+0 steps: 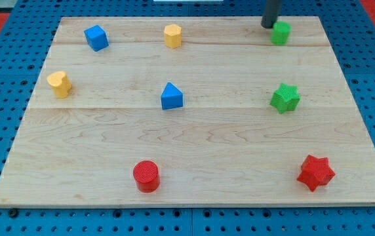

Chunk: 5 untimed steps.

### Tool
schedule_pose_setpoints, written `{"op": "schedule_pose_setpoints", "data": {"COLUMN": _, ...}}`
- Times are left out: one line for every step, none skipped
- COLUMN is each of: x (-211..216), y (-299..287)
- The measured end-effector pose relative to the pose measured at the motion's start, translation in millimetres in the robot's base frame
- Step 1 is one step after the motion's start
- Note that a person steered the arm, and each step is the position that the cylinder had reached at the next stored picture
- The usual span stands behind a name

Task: Slide the green circle into the top right side of the green star

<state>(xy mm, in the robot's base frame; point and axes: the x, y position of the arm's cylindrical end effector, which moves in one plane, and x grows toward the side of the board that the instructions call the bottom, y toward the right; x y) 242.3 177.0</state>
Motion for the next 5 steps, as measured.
{"op": "schedule_pose_setpoints", "data": {"x": 52.4, "y": -0.5}}
{"op": "schedule_pose_setpoints", "data": {"x": 16.6, "y": 0.0}}
{"op": "schedule_pose_setpoints", "data": {"x": -11.7, "y": 15.5}}
{"op": "schedule_pose_setpoints", "data": {"x": 14.0, "y": 45.3}}
{"op": "schedule_pose_setpoints", "data": {"x": 55.4, "y": -5.7}}
